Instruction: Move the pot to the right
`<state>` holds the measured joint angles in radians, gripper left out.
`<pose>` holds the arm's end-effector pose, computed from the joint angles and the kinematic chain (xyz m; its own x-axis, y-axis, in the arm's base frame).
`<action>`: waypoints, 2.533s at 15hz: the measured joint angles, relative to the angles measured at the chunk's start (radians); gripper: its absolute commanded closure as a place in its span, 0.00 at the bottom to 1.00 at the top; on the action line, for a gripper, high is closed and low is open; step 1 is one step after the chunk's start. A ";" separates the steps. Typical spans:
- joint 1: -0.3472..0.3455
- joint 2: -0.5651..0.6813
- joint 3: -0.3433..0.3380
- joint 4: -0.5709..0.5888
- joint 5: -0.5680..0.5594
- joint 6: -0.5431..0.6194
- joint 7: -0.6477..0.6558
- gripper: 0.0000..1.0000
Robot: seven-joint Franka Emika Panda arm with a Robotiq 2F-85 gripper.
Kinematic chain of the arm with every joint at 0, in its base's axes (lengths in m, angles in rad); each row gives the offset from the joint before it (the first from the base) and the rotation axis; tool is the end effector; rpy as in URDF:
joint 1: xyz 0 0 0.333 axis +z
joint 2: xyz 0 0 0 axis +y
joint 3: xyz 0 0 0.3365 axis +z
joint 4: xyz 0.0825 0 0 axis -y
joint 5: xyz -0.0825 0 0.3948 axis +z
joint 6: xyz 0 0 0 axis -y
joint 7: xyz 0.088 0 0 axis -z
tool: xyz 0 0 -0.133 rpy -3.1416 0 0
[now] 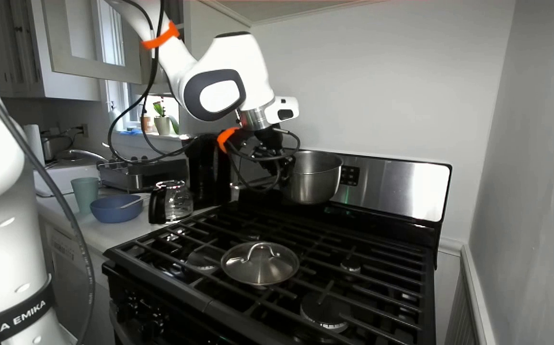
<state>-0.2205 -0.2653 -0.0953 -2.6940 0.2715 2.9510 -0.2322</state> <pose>0.4258 -0.1555 0.3609 0.8079 -0.3105 0.5009 -0.3104 -0.9467 -0.0862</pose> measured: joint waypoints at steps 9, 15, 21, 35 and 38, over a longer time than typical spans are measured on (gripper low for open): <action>-0.395 0.000 0.221 0.000 -0.287 -0.015 0.435 0.74; -0.385 0.003 0.220 -0.001 -0.291 -0.019 0.445 0.93; -0.422 0.088 0.257 -0.001 -0.411 -0.016 0.555 0.93; -0.713 0.082 0.421 0.000 -0.783 -0.116 1.117 0.93; -0.710 0.101 0.421 0.001 -0.745 -0.160 1.118 0.93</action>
<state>-0.9300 -0.1645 0.3254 -2.6934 -0.4732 2.7913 0.8861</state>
